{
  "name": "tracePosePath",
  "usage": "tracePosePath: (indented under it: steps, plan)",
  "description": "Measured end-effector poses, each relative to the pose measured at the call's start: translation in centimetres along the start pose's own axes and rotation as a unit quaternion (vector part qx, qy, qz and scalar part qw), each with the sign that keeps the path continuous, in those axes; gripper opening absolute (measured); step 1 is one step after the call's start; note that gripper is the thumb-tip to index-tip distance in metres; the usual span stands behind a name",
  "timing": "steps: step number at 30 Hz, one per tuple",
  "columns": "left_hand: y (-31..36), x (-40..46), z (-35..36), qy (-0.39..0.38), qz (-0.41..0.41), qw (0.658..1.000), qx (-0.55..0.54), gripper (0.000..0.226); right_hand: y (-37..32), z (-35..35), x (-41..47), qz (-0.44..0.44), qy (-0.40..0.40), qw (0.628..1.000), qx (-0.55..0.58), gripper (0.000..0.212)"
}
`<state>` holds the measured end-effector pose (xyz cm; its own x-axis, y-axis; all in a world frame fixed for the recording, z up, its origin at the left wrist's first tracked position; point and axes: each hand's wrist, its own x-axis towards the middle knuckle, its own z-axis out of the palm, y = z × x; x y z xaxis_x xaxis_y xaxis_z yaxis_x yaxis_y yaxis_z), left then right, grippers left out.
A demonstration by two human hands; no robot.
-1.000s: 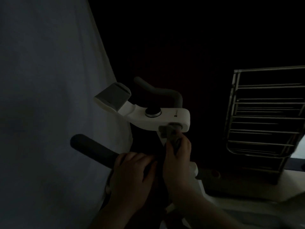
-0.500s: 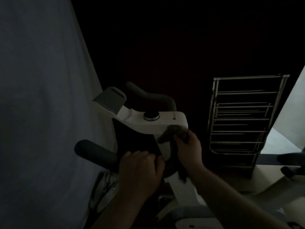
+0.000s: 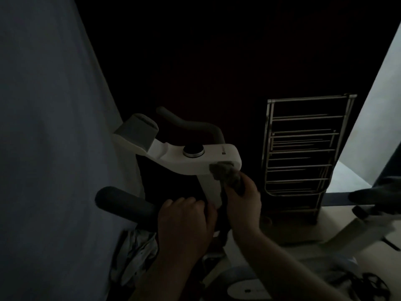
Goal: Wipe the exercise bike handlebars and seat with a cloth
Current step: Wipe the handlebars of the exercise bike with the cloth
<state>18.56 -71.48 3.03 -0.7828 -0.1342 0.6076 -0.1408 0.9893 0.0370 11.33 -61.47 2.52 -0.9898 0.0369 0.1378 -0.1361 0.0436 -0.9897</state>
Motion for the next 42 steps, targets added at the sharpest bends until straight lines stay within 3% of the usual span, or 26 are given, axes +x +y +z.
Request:
tracePosePath:
  steps: [2,6,10,15,20,24,28,31,37,40,42]
  plan:
    - [0.0,0.2,0.0,0.012,-0.002,1.0,0.0,0.043,0.3,-0.4,-1.0,-0.026,-0.017,0.999,0.012,0.019]
    - [0.1,0.3,0.1,0.009,-0.001,1.0,-0.013,0.044,-0.9,-0.6,3.5,0.087,0.047,0.995,0.01,0.015]
    - [0.1,0.1,0.1,0.007,-0.003,1.0,0.008,0.043,0.5,-0.1,-0.8,0.084,0.043,0.99,0.106,0.017]
    - [0.1,0.4,0.1,0.005,-0.003,1.0,-0.003,0.043,-1.3,0.3,4.2,0.121,0.025,0.992,0.026,0.007]
    - [0.4,0.4,0.1,0.01,-0.014,1.0,-0.012,0.044,-0.1,-0.3,1.6,0.048,-0.005,0.998,0.037,0.02]
    - [0.6,0.4,0.2,-0.001,-0.041,0.999,-0.018,0.044,-1.1,0.1,5.2,0.075,0.004,0.997,-0.024,0.019]
    - [1.0,0.7,0.3,-0.03,-0.071,0.997,-0.001,0.043,0.7,0.0,3.3,-0.008,-0.041,0.999,-0.032,0.021]
    - [1.4,1.3,0.4,-0.059,-0.107,0.992,0.003,0.044,-0.3,0.4,6.3,0.0,-0.038,0.997,-0.072,0.013]
    - [2.2,1.8,-0.2,-0.117,-0.128,0.985,0.002,0.044,0.6,-0.8,3.0,-0.097,-0.113,0.987,-0.06,0.029]
    - [3.1,2.4,0.2,-0.123,-0.135,0.982,-0.045,0.042,-0.3,-0.2,6.2,-0.082,-0.105,0.987,-0.086,0.018]
    - [3.5,2.2,0.6,-0.109,-0.125,0.986,-0.022,0.04,0.2,-0.3,5.1,-0.08,-0.088,0.991,-0.066,0.024]
